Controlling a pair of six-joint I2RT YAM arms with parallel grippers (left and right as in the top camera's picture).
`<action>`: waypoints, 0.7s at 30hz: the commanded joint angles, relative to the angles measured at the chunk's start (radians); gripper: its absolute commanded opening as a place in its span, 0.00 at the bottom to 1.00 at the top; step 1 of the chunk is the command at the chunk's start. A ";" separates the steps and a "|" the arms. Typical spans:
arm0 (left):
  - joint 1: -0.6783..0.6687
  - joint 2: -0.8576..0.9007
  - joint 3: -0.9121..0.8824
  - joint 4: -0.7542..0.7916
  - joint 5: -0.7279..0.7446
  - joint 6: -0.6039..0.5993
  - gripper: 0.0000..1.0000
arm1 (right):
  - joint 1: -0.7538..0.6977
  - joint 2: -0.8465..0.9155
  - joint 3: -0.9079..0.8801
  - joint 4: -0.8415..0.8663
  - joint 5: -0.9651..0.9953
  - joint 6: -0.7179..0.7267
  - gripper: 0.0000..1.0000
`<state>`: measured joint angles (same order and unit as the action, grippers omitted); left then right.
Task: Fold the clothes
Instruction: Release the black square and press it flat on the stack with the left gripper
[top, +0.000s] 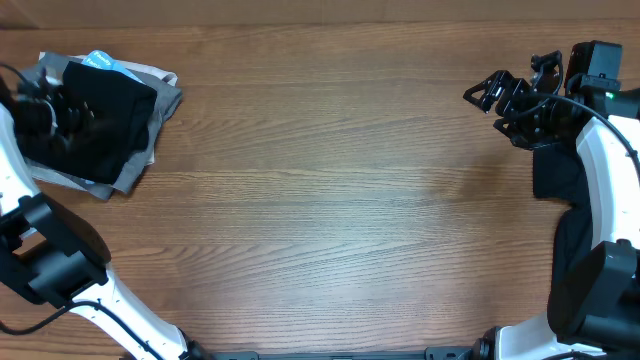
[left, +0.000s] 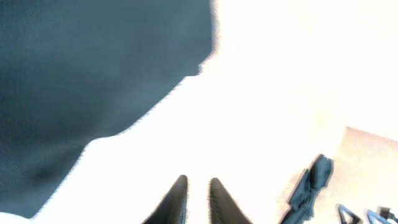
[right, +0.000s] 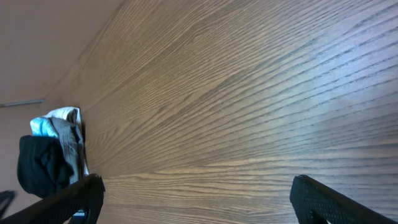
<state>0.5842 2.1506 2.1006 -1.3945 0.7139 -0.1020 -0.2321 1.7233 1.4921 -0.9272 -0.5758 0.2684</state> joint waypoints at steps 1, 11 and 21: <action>-0.018 -0.051 0.131 -0.087 0.075 0.082 0.30 | 0.001 -0.006 0.006 0.005 -0.001 -0.007 1.00; -0.191 -0.160 0.158 -0.137 -0.206 0.098 0.96 | 0.001 -0.006 0.006 0.005 -0.001 -0.007 1.00; -0.378 -0.159 0.158 -0.145 -0.340 0.095 1.00 | 0.001 -0.006 0.006 0.005 -0.001 -0.007 1.00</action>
<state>0.2390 2.0109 2.2410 -1.5417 0.4213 -0.0216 -0.2321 1.7233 1.4921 -0.9276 -0.5758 0.2680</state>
